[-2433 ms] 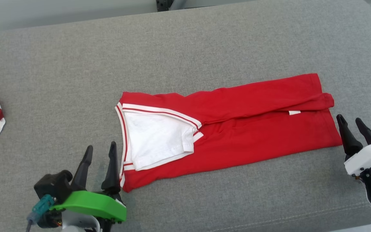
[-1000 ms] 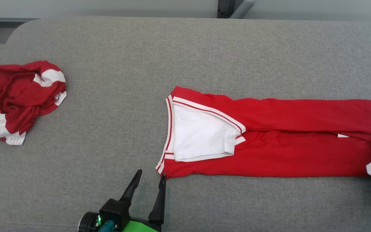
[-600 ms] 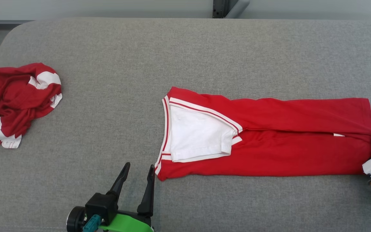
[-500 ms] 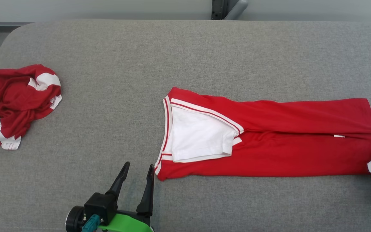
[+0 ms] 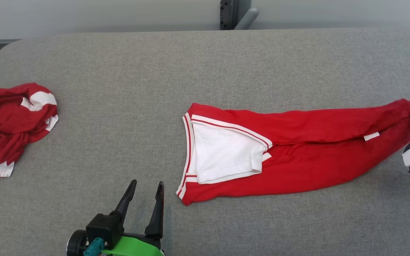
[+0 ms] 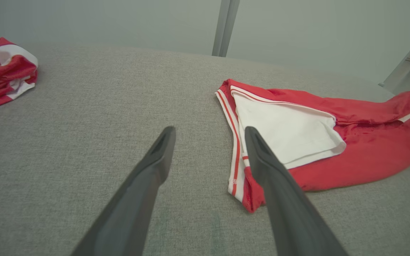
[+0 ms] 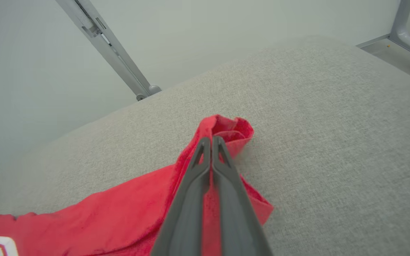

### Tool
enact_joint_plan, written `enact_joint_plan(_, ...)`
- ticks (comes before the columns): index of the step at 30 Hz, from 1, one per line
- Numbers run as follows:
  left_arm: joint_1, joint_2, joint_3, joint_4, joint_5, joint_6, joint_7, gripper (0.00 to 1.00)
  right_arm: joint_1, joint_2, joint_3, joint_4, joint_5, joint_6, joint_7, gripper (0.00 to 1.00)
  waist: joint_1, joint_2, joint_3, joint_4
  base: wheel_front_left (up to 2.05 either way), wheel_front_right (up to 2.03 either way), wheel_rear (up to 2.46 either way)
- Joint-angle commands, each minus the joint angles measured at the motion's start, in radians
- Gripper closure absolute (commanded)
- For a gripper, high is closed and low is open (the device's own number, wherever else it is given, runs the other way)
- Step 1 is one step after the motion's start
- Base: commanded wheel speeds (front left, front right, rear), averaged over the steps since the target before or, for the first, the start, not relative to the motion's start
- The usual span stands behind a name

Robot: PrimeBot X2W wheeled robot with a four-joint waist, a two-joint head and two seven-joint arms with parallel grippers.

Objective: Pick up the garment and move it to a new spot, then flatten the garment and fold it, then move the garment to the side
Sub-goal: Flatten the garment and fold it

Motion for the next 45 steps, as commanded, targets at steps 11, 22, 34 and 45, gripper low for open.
enact_joint_plan(11,0.017,0.014,0.009,-0.006,-0.028,0.002,0.006,0.00,-0.002,0.001,0.072,-0.260,-0.035,-0.001,0.084,1.00,0.0000,0.0000,-0.019,0.001,0.00,0.00,0.00)
enact_joint_plan(22,0.020,-0.001,-0.002,0.010,-0.041,-0.010,0.006,0.00,0.013,0.076,0.110,-0.468,-0.155,-0.001,0.213,1.00,0.0000,0.0000,-0.037,0.067,0.00,0.00,0.00)
enact_joint_plan(34,-0.009,-0.033,-0.021,0.047,-0.049,-0.034,0.001,0.00,-0.021,0.267,0.152,-0.463,-0.273,-0.001,0.371,1.00,0.0000,0.0000,-0.041,0.182,0.00,0.00,0.00)
enact_joint_plan(45,-0.008,-0.064,-0.008,0.077,-0.049,-0.047,-0.004,0.00,-0.045,0.389,0.204,-0.280,-0.311,-0.001,0.383,0.66,0.0000,0.0000,-0.026,0.253,0.00,0.00,0.00)
